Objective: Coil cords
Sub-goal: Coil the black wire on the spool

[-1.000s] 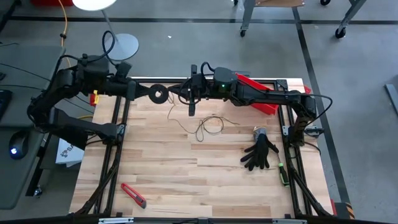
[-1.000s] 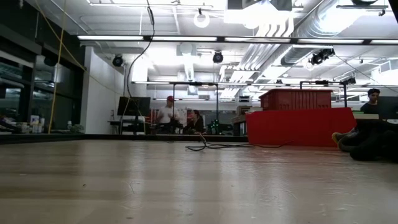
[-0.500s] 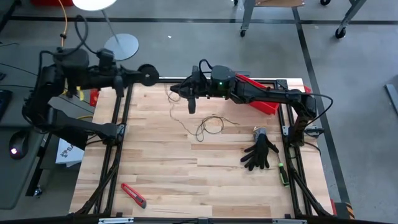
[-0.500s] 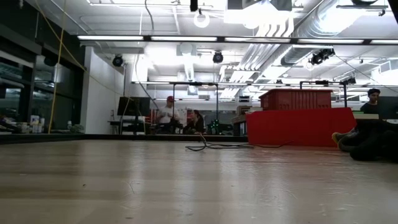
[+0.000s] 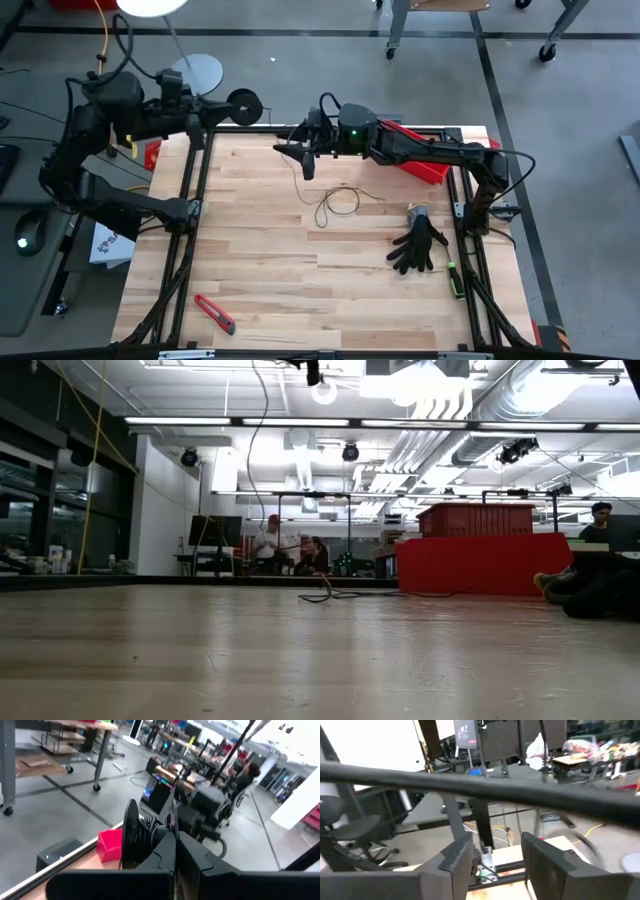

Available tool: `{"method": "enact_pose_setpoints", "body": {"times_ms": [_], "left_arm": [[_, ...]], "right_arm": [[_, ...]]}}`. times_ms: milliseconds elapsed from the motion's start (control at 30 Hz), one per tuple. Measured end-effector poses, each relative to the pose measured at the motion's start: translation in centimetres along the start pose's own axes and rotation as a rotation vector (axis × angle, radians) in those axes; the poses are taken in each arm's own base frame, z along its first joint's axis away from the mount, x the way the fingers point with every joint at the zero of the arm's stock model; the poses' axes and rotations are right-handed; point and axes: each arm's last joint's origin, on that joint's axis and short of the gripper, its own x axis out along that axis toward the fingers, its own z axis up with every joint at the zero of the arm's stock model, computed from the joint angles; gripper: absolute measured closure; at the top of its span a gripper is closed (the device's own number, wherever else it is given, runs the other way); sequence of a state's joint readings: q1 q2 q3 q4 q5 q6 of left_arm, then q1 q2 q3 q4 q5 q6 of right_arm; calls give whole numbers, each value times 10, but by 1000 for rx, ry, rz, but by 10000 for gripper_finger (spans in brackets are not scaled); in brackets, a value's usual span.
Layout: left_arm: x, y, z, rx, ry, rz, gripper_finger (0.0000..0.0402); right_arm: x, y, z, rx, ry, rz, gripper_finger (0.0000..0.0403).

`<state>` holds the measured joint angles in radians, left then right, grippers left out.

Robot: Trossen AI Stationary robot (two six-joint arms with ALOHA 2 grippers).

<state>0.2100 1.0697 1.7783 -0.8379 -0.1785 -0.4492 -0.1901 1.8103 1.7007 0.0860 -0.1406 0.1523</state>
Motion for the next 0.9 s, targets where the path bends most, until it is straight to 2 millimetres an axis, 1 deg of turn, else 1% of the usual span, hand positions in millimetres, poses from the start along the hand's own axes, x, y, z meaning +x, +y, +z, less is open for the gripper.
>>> {"method": "enact_pose_setpoints", "body": {"times_ms": [100, 167, 333, 433, 600, 733, 900], "left_arm": [[-1, 0, 0, -7, -1, -5, 401], [-1, 0, 1, -10, -5, -7, 401], [2, -2, 2, -15, -22, -16, 401], [4, -3, 4, -21, -32, -28, 401], [14, -7, 4, -22, -30, -67, 401], [22, -8, 3, -18, -12, -77, 401], [35, -9, -1, -14, 19, -80, 401]], "right_arm": [[-7, 0, 11, -42, -1, -25, 238], [-12, 1, 25, -84, -6, -35, 238], [-24, 6, 51, -228, 59, -72, 238], [-30, 3, 60, -251, 95, -87, 238], [-33, -7, 62, -302, 132, -87, 238], [-35, -13, 58, -251, 174, -31, 238], [-36, -13, 54, -224, 214, -16, 238]]}}
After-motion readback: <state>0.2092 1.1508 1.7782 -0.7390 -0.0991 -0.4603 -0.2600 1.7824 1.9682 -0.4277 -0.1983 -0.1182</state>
